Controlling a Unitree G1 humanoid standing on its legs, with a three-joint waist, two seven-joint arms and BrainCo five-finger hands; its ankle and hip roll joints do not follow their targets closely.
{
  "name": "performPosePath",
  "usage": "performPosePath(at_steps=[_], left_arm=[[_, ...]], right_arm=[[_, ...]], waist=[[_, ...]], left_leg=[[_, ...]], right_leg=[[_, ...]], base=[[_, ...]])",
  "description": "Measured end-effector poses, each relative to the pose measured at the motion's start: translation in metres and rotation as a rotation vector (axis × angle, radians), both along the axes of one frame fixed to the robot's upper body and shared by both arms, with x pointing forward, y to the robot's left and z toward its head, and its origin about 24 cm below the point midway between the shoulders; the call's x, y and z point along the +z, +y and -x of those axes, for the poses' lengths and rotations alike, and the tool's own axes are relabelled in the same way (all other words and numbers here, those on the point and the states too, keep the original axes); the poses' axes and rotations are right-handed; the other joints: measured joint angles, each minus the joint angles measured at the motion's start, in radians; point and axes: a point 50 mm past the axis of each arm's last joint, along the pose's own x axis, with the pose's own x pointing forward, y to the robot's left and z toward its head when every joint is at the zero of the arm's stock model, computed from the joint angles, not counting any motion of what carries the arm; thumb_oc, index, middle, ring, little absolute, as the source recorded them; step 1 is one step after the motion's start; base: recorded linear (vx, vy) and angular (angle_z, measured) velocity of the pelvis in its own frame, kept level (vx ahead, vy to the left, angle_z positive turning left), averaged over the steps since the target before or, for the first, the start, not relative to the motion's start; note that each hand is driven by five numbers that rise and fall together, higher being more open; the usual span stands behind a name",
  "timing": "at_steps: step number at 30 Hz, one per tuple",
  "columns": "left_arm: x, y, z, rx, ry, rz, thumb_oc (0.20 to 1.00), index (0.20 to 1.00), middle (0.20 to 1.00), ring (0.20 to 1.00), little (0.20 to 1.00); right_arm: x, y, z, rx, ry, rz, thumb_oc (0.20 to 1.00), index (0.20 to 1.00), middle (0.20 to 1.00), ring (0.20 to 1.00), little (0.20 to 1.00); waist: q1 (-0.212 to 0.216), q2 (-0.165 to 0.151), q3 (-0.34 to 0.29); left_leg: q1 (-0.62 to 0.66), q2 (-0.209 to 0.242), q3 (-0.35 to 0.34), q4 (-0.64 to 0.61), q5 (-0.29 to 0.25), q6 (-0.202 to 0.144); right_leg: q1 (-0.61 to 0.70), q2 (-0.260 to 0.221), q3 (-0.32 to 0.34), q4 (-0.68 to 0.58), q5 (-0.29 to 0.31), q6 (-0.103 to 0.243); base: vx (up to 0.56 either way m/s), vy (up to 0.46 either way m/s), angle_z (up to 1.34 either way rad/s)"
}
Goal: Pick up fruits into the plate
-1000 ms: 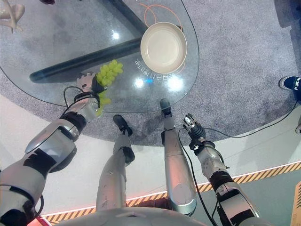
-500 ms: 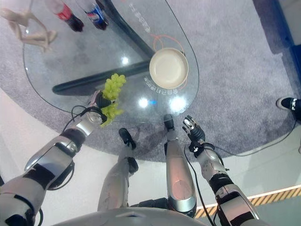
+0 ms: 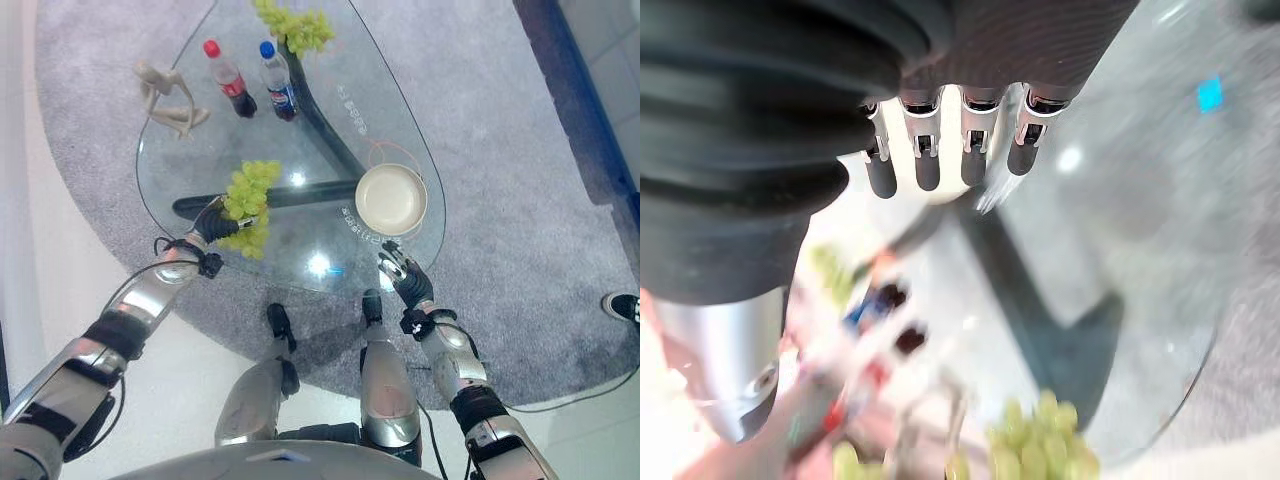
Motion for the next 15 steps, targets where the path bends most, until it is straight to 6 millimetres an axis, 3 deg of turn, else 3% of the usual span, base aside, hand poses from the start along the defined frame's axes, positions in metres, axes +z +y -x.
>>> performPosePath(at_steps=[1,11,15], left_arm=[[0.003,-0.001,0.002,-0.020,0.001,0.004,0.200,0.200,0.200,0.200,0.200],[-0.007,-0.027,0.038,-0.389,0.205,0.135,0.200,0.200,0.200,0.200,0.200],[-0.006,-0.040,0.045,-0.507,0.265,0.197,0.200,0.200,0.200,0.200,0.200]], right_arm=[[0.003,0.001,0.000,0.016,-0.009,0.005,1.000,1.000,1.000,1.000,1.000],[0.014,0.000,0.014,0.367,0.016,0.119,1.000,1.000,1.000,1.000,1.000],[0.014,0.004,0.019,0.469,0.054,0.130,1.000,1.000,1.000,1.000,1.000]], waist=[[0.006,-0.001,-0.001],[0.071,0.007,-0.260],[0.090,0.013,-0.314]], left_leg=[[0.010,0.000,-0.004,0.000,-0.001,-0.001],[0.101,0.004,-0.049,-0.006,-0.041,-0.014],[0.118,0.003,-0.067,-0.006,-0.045,-0.018]], right_leg=[[0.016,0.000,-0.005,-0.007,0.000,0.000],[0.147,-0.007,-0.068,-0.045,-0.032,0.006],[0.179,-0.010,-0.090,-0.045,-0.037,0.009]], base=[[0.17,-0.024,0.23],[0.12,0.001,0.15],[0.05,0.012,0.16]])
